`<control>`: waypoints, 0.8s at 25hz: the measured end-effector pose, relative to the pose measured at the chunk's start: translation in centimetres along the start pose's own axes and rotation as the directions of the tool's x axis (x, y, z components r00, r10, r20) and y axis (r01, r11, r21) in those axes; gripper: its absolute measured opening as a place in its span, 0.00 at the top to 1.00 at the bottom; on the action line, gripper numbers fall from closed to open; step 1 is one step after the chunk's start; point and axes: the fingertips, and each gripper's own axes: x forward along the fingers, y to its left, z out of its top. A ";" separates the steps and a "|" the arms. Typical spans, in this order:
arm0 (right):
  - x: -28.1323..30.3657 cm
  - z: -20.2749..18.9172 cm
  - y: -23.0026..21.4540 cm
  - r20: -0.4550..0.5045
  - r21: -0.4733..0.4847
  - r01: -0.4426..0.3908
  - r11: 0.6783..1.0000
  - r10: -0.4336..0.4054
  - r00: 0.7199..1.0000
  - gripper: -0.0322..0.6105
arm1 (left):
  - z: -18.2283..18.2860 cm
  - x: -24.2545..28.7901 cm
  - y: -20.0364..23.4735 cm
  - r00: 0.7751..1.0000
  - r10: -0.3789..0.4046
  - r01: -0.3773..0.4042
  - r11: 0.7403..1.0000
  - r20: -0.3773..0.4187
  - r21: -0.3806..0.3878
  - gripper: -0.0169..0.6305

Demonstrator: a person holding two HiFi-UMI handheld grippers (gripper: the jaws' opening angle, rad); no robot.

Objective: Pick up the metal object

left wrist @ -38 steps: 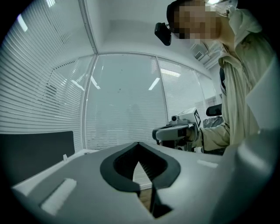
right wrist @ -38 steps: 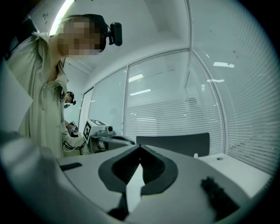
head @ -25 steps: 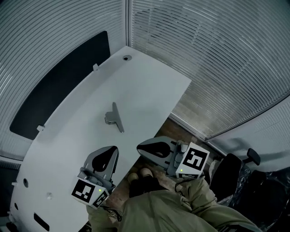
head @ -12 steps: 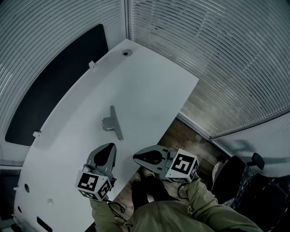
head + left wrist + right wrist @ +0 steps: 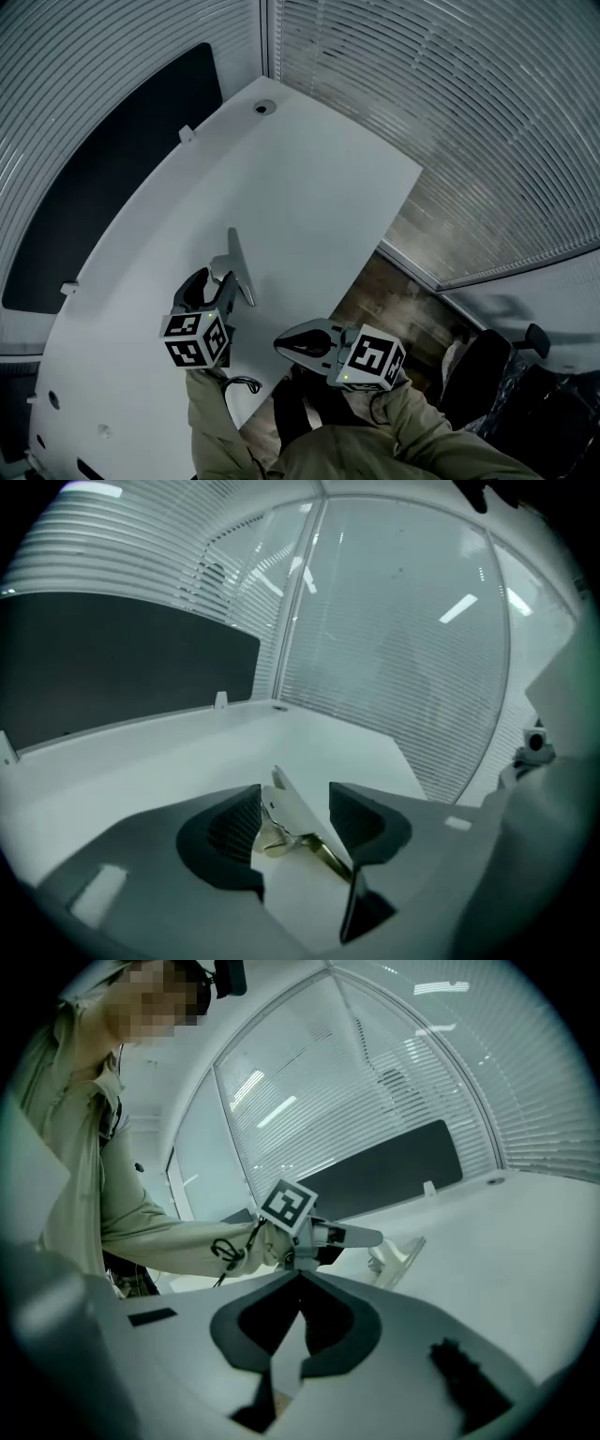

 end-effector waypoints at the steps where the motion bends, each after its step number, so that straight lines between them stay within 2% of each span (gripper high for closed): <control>1: 0.1 -0.2 -0.1 -0.005 0.003 -0.002 1.000 0.002 1.000 0.96 | 0.0 0.7 0.5 1.000 0.014 -0.014 1.000 -0.009 -0.018 0.61; 5: 0.8 -0.2 -0.3 -0.016 0.005 -0.006 1.000 0.007 1.000 0.96 | -0.5 2.9 1.5 0.997 0.037 -0.041 0.997 -0.069 -0.058 0.60; 9: 1.0 0.1 -0.7 -0.008 0.016 -0.003 1.000 0.003 1.000 0.95 | -2.3 4.4 0.8 0.986 0.023 -0.030 0.999 -0.163 -0.041 0.64; 12: 1.2 0.2 -1.0 -0.005 0.020 0.004 1.000 -0.004 1.000 0.96 | -2.7 4.7 -0.1 0.987 0.006 -0.009 1.000 -0.158 -0.017 0.70; 17: 1.1 0.3 -1.3 -0.004 0.023 0.018 1.000 -0.018 1.000 0.95 | -2.1 4.6 -0.2 0.991 -0.012 0.005 0.999 -0.134 -0.048 0.76; 20: 1.0 0.7 -1.4 -0.001 0.018 0.032 0.999 -0.032 0.999 0.95 | -1.7 4.1 -0.4 0.993 -0.012 0.010 1.000 -0.114 -0.023 0.80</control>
